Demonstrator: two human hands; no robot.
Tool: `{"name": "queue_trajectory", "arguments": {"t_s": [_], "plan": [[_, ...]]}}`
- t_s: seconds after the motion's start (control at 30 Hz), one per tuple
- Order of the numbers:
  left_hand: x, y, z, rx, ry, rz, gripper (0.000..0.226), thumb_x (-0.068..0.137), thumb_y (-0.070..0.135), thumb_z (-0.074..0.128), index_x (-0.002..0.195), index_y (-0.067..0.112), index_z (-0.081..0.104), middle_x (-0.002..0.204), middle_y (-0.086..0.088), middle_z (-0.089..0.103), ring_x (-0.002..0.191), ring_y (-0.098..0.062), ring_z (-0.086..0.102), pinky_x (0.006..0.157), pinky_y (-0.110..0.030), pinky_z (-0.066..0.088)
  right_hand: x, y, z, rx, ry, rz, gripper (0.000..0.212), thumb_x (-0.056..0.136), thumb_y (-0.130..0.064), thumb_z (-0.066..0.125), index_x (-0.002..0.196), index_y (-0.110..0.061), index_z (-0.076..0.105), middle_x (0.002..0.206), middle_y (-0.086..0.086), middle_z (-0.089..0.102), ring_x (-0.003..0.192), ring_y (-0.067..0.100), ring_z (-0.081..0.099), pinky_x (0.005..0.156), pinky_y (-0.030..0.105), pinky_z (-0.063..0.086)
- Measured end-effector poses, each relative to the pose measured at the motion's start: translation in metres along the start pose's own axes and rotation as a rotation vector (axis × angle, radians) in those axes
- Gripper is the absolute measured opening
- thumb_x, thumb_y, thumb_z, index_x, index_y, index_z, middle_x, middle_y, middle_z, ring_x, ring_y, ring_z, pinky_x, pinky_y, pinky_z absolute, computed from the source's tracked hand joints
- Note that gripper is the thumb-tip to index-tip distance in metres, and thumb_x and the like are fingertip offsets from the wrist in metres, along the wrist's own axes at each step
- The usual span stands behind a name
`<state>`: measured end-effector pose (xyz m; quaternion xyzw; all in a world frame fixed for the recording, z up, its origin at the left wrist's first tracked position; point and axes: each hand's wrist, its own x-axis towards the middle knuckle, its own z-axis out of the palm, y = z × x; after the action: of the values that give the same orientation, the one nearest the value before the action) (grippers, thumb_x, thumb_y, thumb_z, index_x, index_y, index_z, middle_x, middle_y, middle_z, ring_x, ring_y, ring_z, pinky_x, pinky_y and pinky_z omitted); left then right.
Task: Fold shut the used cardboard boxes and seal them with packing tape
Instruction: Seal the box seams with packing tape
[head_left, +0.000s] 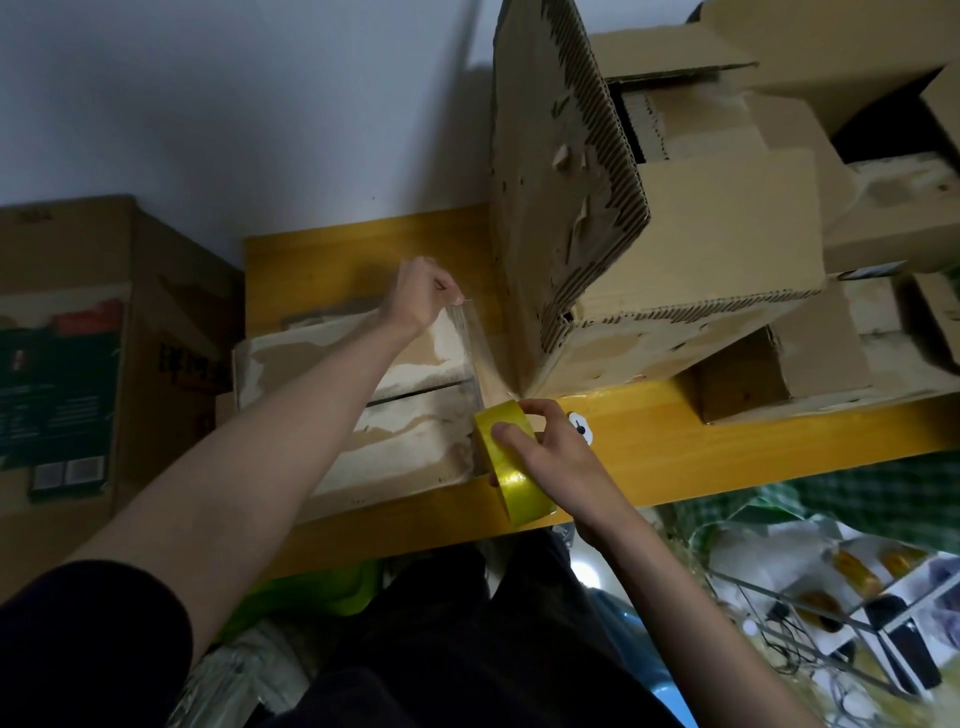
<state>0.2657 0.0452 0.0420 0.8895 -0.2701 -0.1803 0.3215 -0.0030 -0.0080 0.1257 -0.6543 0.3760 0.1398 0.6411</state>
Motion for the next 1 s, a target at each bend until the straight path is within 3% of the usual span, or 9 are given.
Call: {"name": "queue_trajectory", "arguments": {"t_s": [0.1,0.23,0.33,0.5,0.63,0.7,0.8,0.9,1.0], "plan": [[0.002,-0.001,0.005,0.03,0.005,-0.002,0.007,0.085,0.015,0.078,0.089,0.009,0.08,0.096,-0.01,0.071,0.091,-0.02,0.062,0.089,-0.042,0.053,0.002,0.001,0.002,-0.001,0.01,0.009,0.071,0.067,-0.067,0.064,0.128,-0.034,0.044,0.096,0.008,0.077,0.088,0.028,0.074,0.088,0.052,0.058],[0.006,-0.004,0.006,0.067,-0.024,-0.034,0.015,0.086,0.019,0.077,0.099,0.011,0.078,0.107,-0.007,0.059,0.098,-0.019,0.056,0.088,-0.03,0.047,0.008,0.005,0.001,-0.011,0.002,0.024,0.048,0.089,-0.05,0.066,0.127,-0.032,0.043,0.097,0.008,0.077,0.088,0.027,0.074,0.089,0.051,0.057],[0.01,-0.008,0.003,0.065,-0.161,-0.058,0.02,0.092,0.022,0.071,0.109,0.012,0.076,0.113,-0.008,0.067,0.105,-0.022,0.06,0.098,-0.036,0.048,0.008,0.005,0.003,-0.014,0.001,0.037,0.049,0.09,-0.049,0.066,0.129,-0.029,0.044,0.099,0.01,0.076,0.09,0.028,0.074,0.089,0.051,0.057],[0.015,-0.01,-0.007,0.008,-0.38,-0.051,0.022,0.102,0.022,0.057,0.115,0.015,0.073,0.124,-0.004,0.068,0.12,-0.02,0.058,0.105,-0.032,0.043,0.009,0.005,0.004,-0.03,0.018,0.041,0.072,0.067,-0.07,0.059,0.128,-0.034,0.045,0.104,0.01,0.074,0.104,0.028,0.068,0.097,0.05,0.053],[0.02,-0.012,-0.012,0.062,-0.516,-0.024,0.025,0.106,0.027,0.049,0.119,0.016,0.067,0.126,-0.002,0.063,0.12,-0.02,0.053,0.102,-0.033,0.041,0.009,0.006,-0.002,0.002,-0.001,0.057,0.043,0.094,-0.045,0.06,0.131,-0.028,0.045,0.09,0.008,0.078,0.09,0.021,0.073,0.096,0.045,0.053],[0.023,-0.013,-0.014,0.083,-0.56,-0.016,0.027,0.107,0.028,0.046,0.121,0.014,0.065,0.127,-0.006,0.062,0.119,-0.023,0.053,0.099,-0.035,0.041,0.008,0.005,-0.004,-0.003,0.006,0.055,0.038,0.096,-0.043,0.06,0.129,-0.029,0.045,0.086,0.005,0.077,0.086,0.017,0.073,0.094,0.041,0.055],[0.03,-0.015,-0.02,0.101,-0.561,0.0,0.026,0.107,0.027,0.045,0.119,0.011,0.062,0.118,-0.008,0.063,0.109,-0.025,0.054,0.089,-0.033,0.041,0.011,-0.002,-0.002,0.0,0.016,0.046,0.031,0.098,-0.042,0.06,0.123,-0.033,0.046,0.083,-0.003,0.076,0.083,0.008,0.072,0.083,0.027,0.056],[0.035,-0.021,-0.023,0.094,-0.475,0.006,0.017,0.107,0.019,0.046,0.108,0.012,0.061,0.111,-0.008,0.063,0.099,-0.021,0.053,0.08,-0.028,0.038,0.017,-0.012,0.0,-0.014,0.035,0.05,0.036,0.095,-0.043,0.061,0.126,-0.033,0.044,0.113,0.006,0.068,0.107,0.023,0.064,0.087,0.037,0.052],[0.036,-0.023,-0.019,0.007,-0.362,-0.055,0.02,0.103,0.0,0.044,0.11,-0.002,0.062,0.112,-0.011,0.062,0.102,-0.017,0.052,0.071,-0.013,0.038,0.016,-0.019,0.001,0.009,0.048,0.04,0.043,0.09,-0.042,0.06,0.13,-0.034,0.044,0.115,0.01,0.067,0.107,0.026,0.063,0.083,0.04,0.052]]}}
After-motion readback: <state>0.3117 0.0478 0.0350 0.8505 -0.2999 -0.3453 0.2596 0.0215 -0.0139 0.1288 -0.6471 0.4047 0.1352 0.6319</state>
